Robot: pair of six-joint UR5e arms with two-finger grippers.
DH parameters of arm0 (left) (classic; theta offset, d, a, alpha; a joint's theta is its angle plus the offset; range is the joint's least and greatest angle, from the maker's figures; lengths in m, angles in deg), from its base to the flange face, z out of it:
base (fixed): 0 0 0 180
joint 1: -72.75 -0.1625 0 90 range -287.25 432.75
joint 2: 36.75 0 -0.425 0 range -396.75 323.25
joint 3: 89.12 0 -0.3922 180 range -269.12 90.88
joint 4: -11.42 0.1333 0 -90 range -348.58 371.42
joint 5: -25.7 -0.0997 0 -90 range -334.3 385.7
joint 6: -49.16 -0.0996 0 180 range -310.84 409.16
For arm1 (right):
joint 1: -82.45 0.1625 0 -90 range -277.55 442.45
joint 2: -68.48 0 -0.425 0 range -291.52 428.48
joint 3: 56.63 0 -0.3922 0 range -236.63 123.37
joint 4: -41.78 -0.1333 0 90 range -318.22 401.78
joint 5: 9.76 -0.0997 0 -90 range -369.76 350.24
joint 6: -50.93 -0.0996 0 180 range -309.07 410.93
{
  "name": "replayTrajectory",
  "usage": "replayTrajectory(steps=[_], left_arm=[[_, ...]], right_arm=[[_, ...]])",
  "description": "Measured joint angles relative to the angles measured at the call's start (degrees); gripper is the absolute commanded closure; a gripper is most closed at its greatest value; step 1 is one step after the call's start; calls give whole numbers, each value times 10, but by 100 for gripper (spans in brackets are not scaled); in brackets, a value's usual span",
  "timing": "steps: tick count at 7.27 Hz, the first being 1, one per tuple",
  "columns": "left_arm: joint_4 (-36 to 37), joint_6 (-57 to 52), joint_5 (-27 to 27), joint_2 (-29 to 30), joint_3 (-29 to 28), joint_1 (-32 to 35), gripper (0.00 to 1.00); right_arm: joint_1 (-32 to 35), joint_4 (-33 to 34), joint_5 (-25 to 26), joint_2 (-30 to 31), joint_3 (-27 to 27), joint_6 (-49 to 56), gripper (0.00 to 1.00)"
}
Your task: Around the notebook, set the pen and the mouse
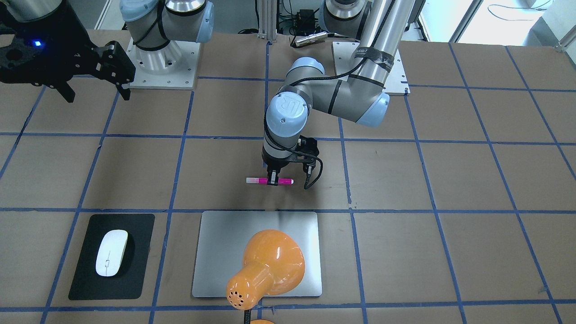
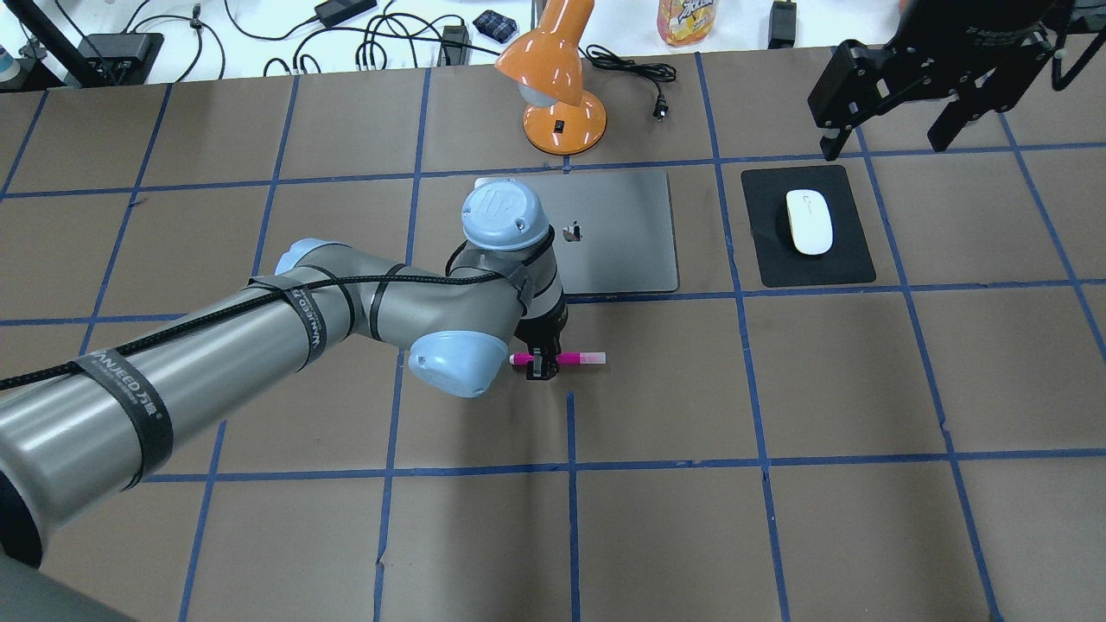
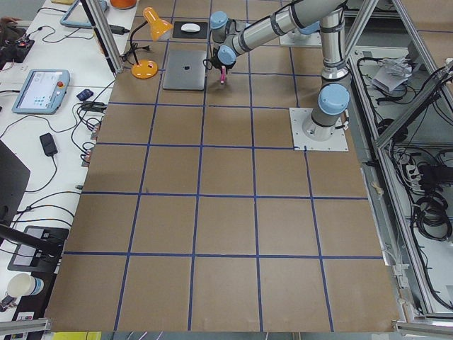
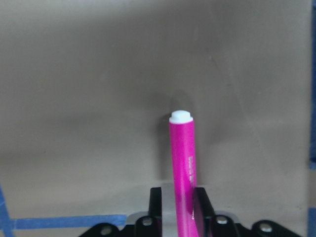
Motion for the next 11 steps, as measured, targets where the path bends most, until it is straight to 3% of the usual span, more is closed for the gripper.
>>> replayTrajectory(steps=[1,2,4,5,11], left_arm=[[-5,-1,0,-4,0,2,15],[-9,-5,0,-8,-1,1,0],[-17,-52,-1,-35,-2,-12,0],[-26,-132,1,-56,-2,-35,0],[-199,-748,-4,-190,-14,-261,0]], right_arm=[[0,0,0,0,0,0,0],[0,-1,0,0,0,0,0],[0,-1,0,0,0,0,0],[0,-1,1,1,0,0,0],[0,0,0,1,-2,0,0]])
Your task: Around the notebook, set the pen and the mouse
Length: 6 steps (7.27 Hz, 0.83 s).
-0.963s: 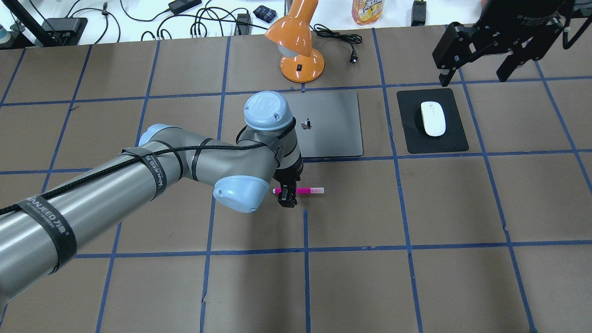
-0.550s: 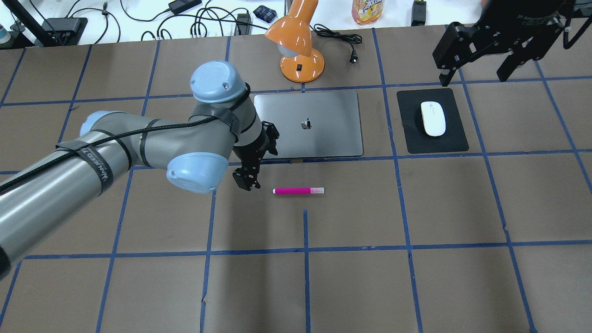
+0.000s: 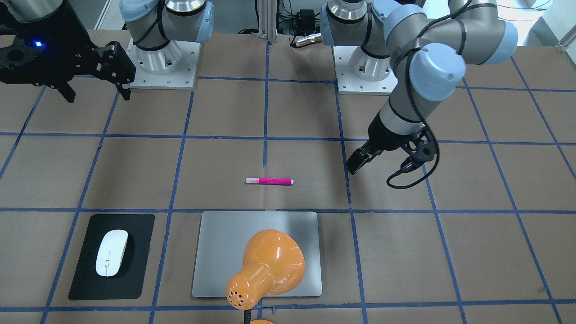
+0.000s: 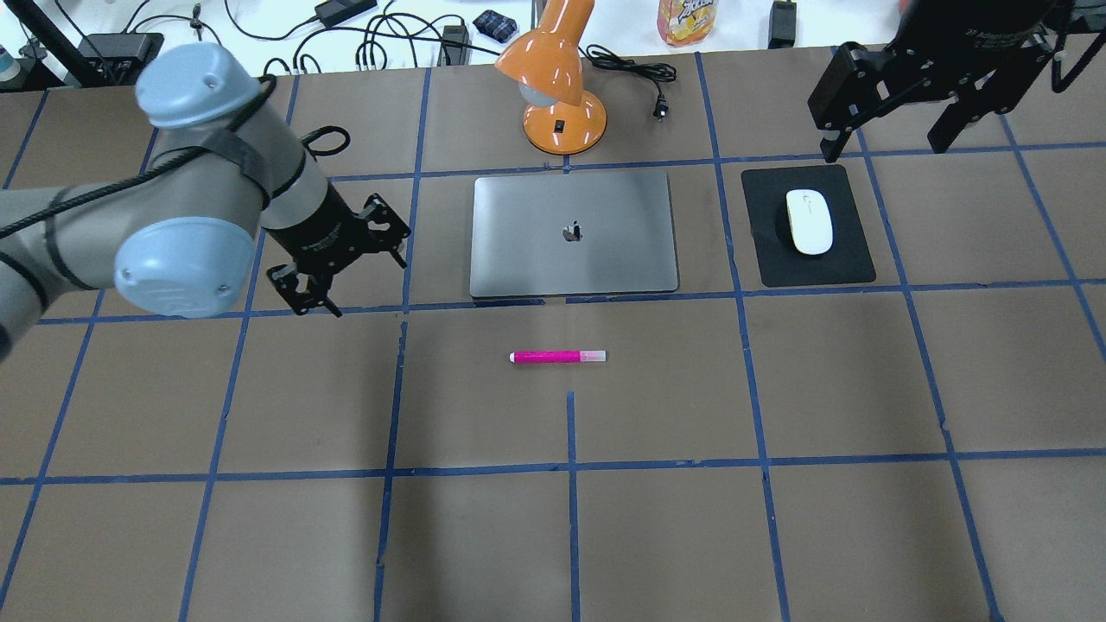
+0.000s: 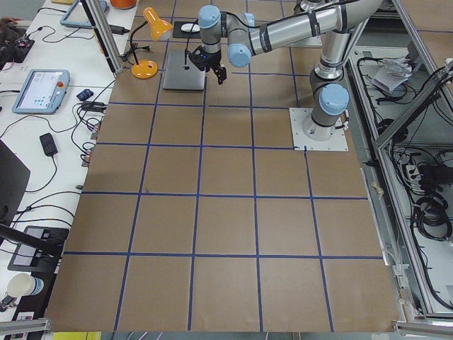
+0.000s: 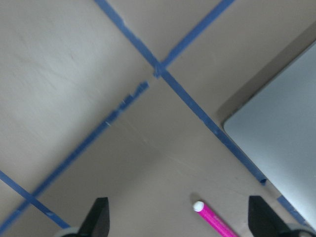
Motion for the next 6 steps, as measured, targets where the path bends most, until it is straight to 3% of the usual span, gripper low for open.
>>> replayTrajectory(steps=[3,6], left_arm=[[-130,-213,-30,-34,-68,-66,0],[-180,-242,-65,-37,-160,-8,0]], right_arm=[[4,1,-1,1,1,-18,0],[7,49,-4,-9,-2,-28,0]])
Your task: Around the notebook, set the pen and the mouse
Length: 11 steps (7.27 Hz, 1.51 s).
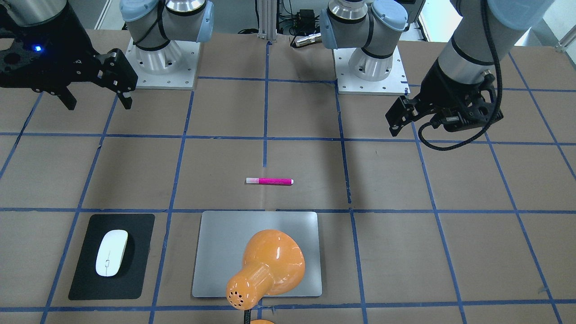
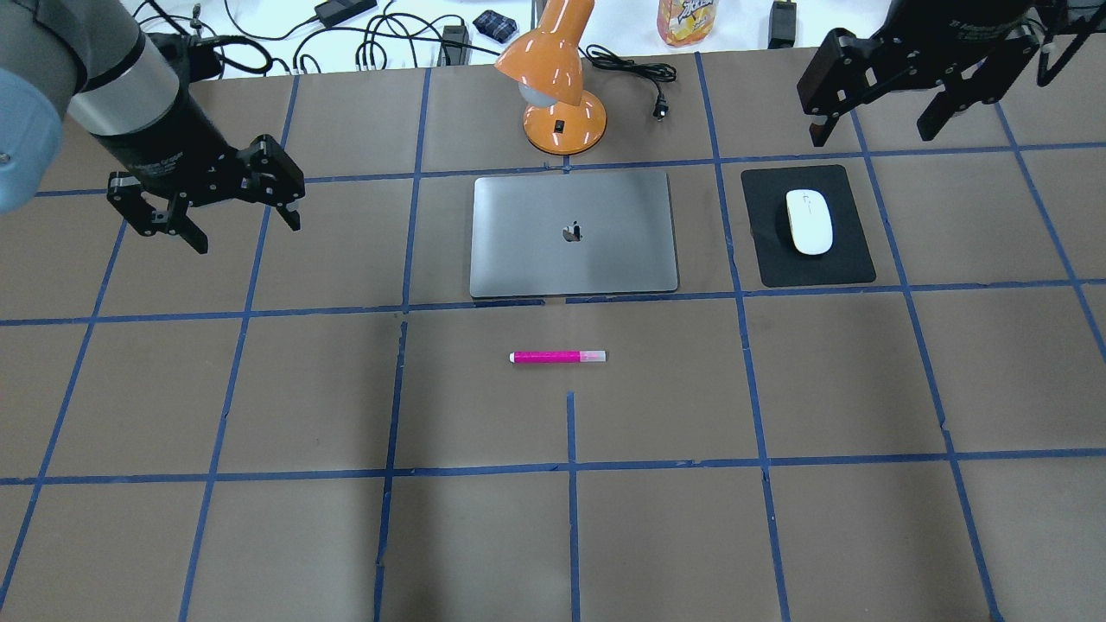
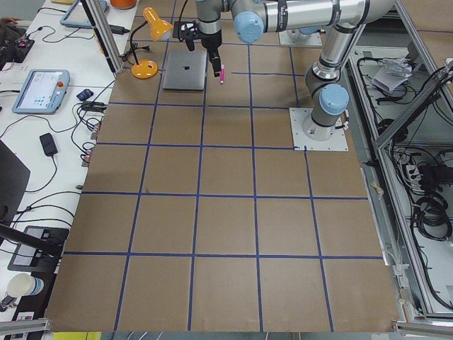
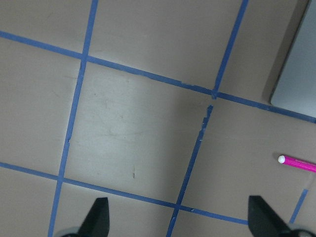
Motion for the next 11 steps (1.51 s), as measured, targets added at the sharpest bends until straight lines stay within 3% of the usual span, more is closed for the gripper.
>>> replayTrajectory(steps=[2,11], left_arm=[[-2,-2,-19,13,-37,32,0],[18,-51,3,-5,-36,36,0]], right_arm=[[6,19,1,-3,-2,-17,0],[18,23,0,-6,-5,-33,0]])
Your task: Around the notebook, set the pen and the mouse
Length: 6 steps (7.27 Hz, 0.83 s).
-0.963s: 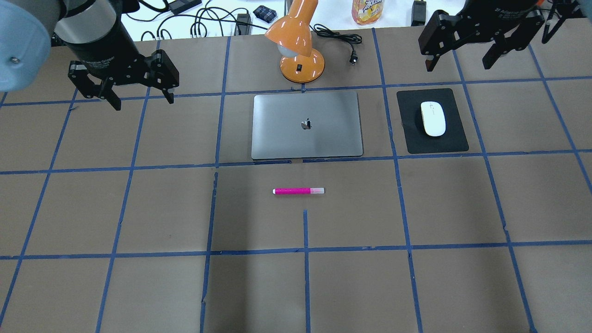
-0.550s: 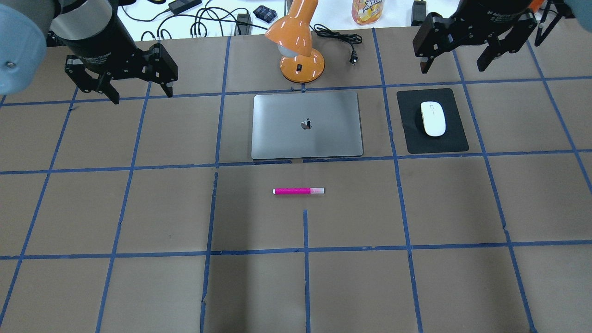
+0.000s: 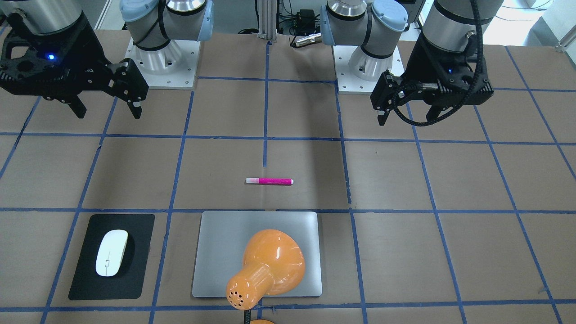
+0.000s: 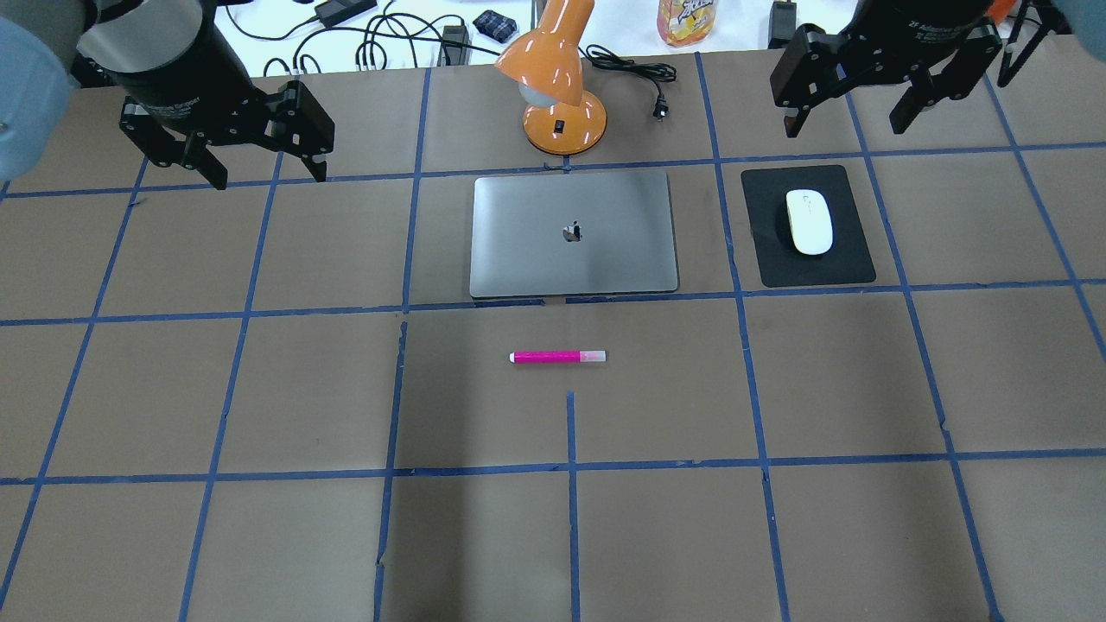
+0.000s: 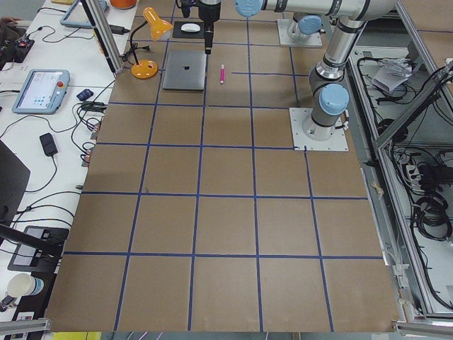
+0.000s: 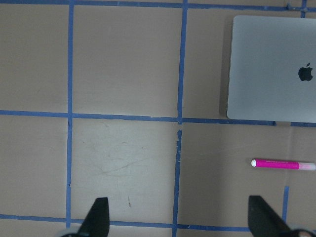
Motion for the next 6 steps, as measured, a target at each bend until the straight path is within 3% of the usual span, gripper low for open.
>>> replayTrajectory(steps=[6], left_arm=[[1,15,18,6,3,-1,0]], right_arm=[[0,0,0,0,0,0,0]])
